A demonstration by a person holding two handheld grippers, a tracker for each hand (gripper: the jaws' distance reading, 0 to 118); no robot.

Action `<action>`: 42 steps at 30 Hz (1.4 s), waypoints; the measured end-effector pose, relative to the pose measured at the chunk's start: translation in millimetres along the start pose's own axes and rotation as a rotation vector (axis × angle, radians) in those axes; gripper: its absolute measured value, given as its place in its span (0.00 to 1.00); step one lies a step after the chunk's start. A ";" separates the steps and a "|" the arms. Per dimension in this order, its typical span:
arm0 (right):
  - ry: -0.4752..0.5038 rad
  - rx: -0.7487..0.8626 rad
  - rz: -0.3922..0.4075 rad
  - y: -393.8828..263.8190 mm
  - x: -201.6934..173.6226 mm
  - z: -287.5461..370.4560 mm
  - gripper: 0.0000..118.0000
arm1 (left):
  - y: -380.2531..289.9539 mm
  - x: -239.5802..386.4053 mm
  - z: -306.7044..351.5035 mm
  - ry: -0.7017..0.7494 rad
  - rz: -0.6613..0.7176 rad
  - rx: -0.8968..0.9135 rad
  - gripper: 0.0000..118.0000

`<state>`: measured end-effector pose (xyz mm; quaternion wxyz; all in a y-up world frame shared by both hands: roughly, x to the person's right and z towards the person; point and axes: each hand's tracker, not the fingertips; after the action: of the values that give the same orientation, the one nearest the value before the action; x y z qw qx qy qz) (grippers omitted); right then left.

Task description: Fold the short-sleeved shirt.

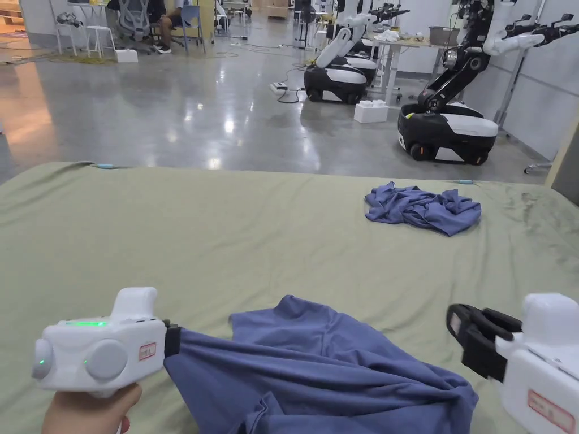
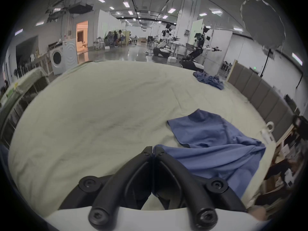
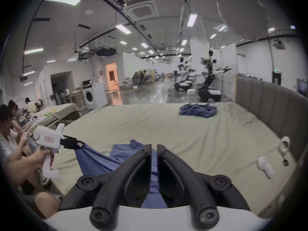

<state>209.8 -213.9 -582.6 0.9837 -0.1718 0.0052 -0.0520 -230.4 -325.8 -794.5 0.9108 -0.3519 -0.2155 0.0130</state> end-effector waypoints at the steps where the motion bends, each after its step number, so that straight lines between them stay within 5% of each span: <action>1: 0.030 -0.033 -0.023 7.4 0.7 -18.0 0.09 | -4.8 -1.7 3.7 -0.020 0.043 0.009 0.01; 3: 0.109 -0.077 -0.057 19.1 0.9 -53.1 0.09 | -11.4 -2.5 11.9 0.005 0.017 0.011 0.01; 6: 0.122 -0.109 0.073 27.9 -15.4 -107.6 0.09 | -21.2 -1.3 18.4 0.012 -0.008 0.012 0.01; 9: 0.194 -0.232 -0.006 29.1 -21.1 -174.6 0.13 | -30.0 -1.5 20.6 0.007 0.014 0.010 0.01; 10: 0.211 -0.268 -0.039 28.1 -19.8 -197.3 0.34 | -31.1 -1.2 21.0 0.003 0.018 0.004 0.01; 12: 0.225 -0.383 -0.004 27.6 -24.7 -243.7 0.99 | -31.3 0.6 22.0 0.009 -0.015 -0.008 0.01; 21: 0.183 -0.639 0.320 19.8 -67.2 -362.3 1.00 | -28.4 5.9 19.5 -0.007 0.008 0.015 0.01; 27: 0.197 -0.736 0.301 -19.3 -79.4 -398.6 1.00 | -30.9 6.0 7.7 -0.013 0.022 -0.003 0.01; 29: 0.156 -0.759 0.323 -26.9 -78.1 -403.3 0.94 | -33.8 6.9 5.4 -0.003 0.013 -0.015 0.01; 30: 0.152 -0.787 0.315 -27.6 -77.7 -406.4 0.70 | -35.4 6.1 5.1 -0.005 0.019 -0.013 0.01; 31: 0.146 -0.783 0.276 -28.0 -75.5 -406.0 0.11 | -36.1 5.6 3.4 -0.016 0.019 -0.022 0.01; 32: 0.111 -0.762 0.282 -28.4 -74.7 -407.3 0.04 | -37.1 6.3 2.4 -0.006 0.019 -0.019 0.01; 34: 0.067 -0.724 0.273 -33.4 -76.8 -403.5 0.04 | -37.9 7.4 0.8 0.002 0.011 -0.021 0.01; 36: 0.138 -0.820 0.226 -40.2 -77.7 -407.6 0.04 | -37.2 7.5 1.4 -0.004 0.013 -0.022 0.01; 37: 0.116 -0.762 0.271 -39.1 -81.1 -404.2 0.04 | -36.2 8.8 2.6 0.003 0.013 -0.017 0.01; 42: 0.117 -0.673 0.226 -21.2 -69.1 -390.0 0.04 | -30.9 12.1 3.1 -0.008 0.006 -0.017 0.01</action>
<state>128.0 -358.2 -942.9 0.8695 -0.4813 0.0973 0.0521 -224.6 -344.9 -767.8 0.9068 -0.3604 -0.2182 0.0152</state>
